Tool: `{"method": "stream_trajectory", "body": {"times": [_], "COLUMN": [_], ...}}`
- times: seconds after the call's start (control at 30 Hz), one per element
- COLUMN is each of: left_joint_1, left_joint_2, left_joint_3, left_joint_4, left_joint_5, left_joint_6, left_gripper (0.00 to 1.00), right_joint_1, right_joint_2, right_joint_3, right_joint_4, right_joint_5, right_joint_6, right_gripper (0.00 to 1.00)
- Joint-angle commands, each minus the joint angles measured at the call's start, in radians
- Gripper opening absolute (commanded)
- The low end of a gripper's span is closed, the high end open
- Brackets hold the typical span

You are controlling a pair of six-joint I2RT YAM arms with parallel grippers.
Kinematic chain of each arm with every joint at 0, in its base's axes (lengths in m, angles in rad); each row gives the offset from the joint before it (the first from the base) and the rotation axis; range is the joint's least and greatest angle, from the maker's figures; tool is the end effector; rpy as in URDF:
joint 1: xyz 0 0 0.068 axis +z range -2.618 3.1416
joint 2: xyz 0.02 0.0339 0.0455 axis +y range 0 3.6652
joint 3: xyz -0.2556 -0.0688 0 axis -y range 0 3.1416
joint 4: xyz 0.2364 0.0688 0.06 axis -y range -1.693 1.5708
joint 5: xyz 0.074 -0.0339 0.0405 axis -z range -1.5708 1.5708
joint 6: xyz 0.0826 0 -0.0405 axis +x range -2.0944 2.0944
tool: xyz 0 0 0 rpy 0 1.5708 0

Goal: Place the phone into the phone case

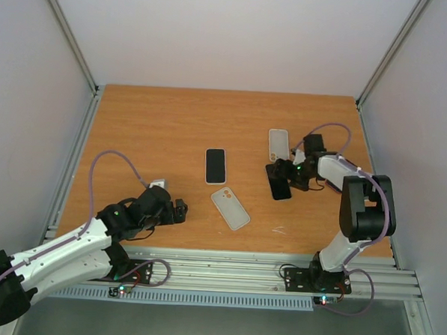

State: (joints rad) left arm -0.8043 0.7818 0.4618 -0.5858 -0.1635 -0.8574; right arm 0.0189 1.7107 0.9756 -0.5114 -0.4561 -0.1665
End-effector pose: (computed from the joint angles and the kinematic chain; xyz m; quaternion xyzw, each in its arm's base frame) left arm 0.1330 -0.1188 0.1538 -0.0517 0.9410 -0.1882 0.2763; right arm 0.3177 0.0424 0.1121 -0.1253 0.9538 0.2109 0.1733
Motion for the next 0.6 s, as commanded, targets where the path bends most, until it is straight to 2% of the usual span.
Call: {"method": "stream_trajectory", "body": {"times": [0.0,0.07,0.33,0.57], "left_joint_1": [0.004,0.004,0.004,0.004], "left_joint_2": [-0.016,-0.015,0.000,0.007], "left_joint_3": [-0.018,-0.019,-0.026,-0.029], "left_joint_4": [0.037,0.043,0.064,0.075], "left_joint_5": [0.013,0.018,0.030,0.021], "left_joint_6": [-0.010,-0.014,-0.022,-0.031], "left_gripper": [0.99,0.99,0.99,0.99], "right_joint_1": [0.132,0.169,0.278,0.365], "right_joint_2": [-0.006,-0.005,0.025,0.093], "right_joint_3": [-0.054,-0.056,0.012,0.065], "right_joint_4": [-0.091,-0.095,-0.171,-0.185], "right_joint_5": [0.051,0.058,0.325,0.451], "right_joint_6": [-0.004,0.000,0.037,0.104], "right_gripper": [0.98,0.98,0.98,0.98]}}
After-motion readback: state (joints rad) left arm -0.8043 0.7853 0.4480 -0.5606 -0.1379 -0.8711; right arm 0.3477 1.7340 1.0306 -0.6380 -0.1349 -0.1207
